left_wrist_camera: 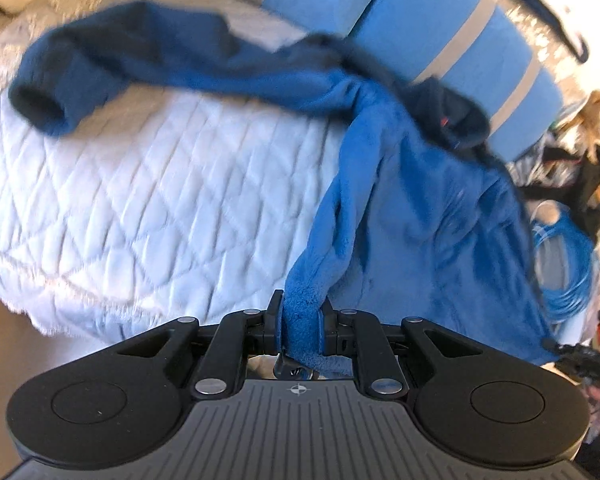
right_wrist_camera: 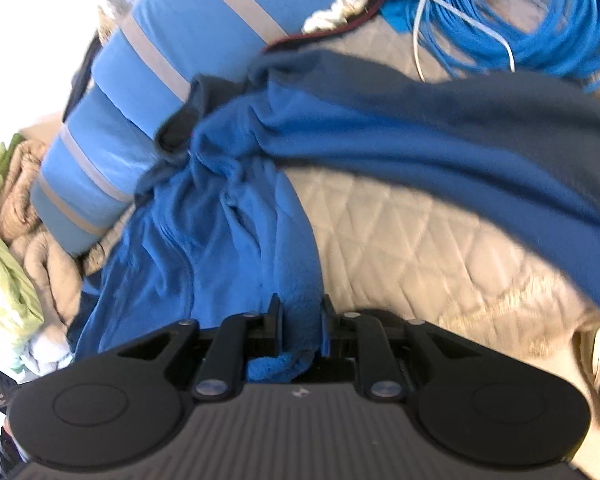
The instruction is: Fold clothes
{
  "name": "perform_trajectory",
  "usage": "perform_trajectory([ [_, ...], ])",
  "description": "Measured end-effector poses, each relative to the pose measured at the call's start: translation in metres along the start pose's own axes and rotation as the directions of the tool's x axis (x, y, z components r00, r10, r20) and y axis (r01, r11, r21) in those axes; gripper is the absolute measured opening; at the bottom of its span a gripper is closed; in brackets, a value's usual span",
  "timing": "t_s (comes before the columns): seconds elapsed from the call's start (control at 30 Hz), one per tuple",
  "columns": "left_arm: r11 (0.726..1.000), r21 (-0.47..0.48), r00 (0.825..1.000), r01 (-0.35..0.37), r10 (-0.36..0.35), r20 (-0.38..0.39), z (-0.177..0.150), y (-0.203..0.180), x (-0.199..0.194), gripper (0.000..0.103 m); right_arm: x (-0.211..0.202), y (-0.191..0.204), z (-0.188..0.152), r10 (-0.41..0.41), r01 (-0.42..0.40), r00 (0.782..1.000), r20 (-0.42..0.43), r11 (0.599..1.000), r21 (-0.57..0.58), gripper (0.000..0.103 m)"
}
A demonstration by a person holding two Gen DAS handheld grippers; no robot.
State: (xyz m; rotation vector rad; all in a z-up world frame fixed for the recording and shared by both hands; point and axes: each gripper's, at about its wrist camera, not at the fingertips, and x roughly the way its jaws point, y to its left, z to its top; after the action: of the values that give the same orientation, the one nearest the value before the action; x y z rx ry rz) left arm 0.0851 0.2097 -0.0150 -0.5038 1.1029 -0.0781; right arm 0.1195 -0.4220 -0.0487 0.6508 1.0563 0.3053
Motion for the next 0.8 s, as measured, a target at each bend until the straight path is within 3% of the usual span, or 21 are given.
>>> perform_trajectory([
  [0.6,1.0,0.001,0.999,-0.02,0.02,-0.046,-0.027,0.012,-0.002,0.014,-0.015,0.001,-0.021,-0.031,0.031,0.999,-0.018,0.999,-0.022,0.018],
  [0.73,1.0,0.007,0.998,-0.027,0.027,-0.049,-0.025,0.01,0.002,0.018,-0.013,0.007,-0.023,-0.047,0.045,0.998,-0.028,0.996,-0.075,0.019],
  [0.8,0.998,0.034,0.998,-0.05,0.051,-0.039,-0.024,0.005,0.002,0.021,-0.011,0.01,-0.023,-0.05,0.047,0.998,-0.026,0.995,-0.087,0.031],
])
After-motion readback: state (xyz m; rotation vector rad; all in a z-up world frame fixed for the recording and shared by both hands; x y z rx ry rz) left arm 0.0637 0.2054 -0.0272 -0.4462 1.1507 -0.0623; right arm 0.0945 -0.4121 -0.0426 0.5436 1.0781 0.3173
